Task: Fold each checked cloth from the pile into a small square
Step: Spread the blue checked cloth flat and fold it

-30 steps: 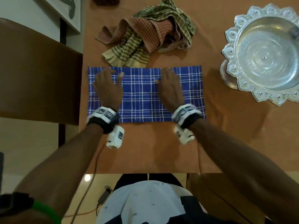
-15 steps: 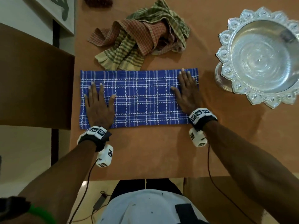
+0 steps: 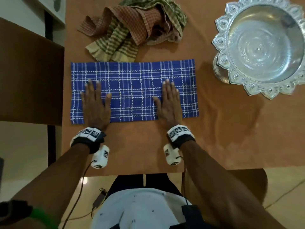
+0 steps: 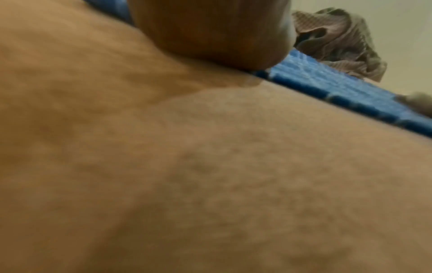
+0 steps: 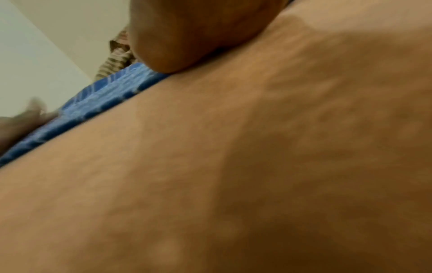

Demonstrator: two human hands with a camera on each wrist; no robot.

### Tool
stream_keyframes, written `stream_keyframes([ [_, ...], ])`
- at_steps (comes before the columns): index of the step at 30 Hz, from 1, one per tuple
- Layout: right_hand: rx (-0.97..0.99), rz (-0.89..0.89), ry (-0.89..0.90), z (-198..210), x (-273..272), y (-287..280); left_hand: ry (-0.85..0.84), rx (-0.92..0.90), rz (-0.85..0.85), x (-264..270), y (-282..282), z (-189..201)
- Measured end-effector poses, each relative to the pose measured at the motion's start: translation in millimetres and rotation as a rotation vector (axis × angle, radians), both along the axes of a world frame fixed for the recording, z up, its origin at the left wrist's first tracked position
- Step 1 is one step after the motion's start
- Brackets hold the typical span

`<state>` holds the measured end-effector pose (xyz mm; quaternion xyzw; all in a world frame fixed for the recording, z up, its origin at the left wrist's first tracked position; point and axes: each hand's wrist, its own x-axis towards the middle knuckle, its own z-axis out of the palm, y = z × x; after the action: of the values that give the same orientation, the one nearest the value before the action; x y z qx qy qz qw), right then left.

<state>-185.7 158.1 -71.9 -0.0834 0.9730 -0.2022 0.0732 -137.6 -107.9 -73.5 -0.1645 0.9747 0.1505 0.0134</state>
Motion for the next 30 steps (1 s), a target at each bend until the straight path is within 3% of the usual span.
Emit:
stream_keyframes([
  [5, 0.051, -0.053, 0.019, 1, -1, 65, -0.016, -0.042, -0.037, 19, -31, 5],
  [11, 0.056, -0.11, 0.017, 10, 6, 97, -0.071, -0.131, -0.031, 30, -42, 19],
  [13, 0.037, -0.009, 0.061, 17, 9, 59, -0.016, -0.132, -0.106, 15, -23, 21],
  [17, -0.088, 0.27, 0.054, 25, -3, -63, 0.106, 0.141, -0.282, -39, 47, 28],
  [20, -0.025, 0.325, -0.018, 17, -35, -95, 0.053, 0.259, -0.164, -65, 61, 19],
  [24, 0.042, 0.371, 0.003, 5, -70, -61, -0.004, 0.029, -0.156, -55, 28, 3],
  [30, 0.062, 0.032, 0.046, 2, -82, 37, -0.014, -0.086, 0.028, -40, -37, 9],
])
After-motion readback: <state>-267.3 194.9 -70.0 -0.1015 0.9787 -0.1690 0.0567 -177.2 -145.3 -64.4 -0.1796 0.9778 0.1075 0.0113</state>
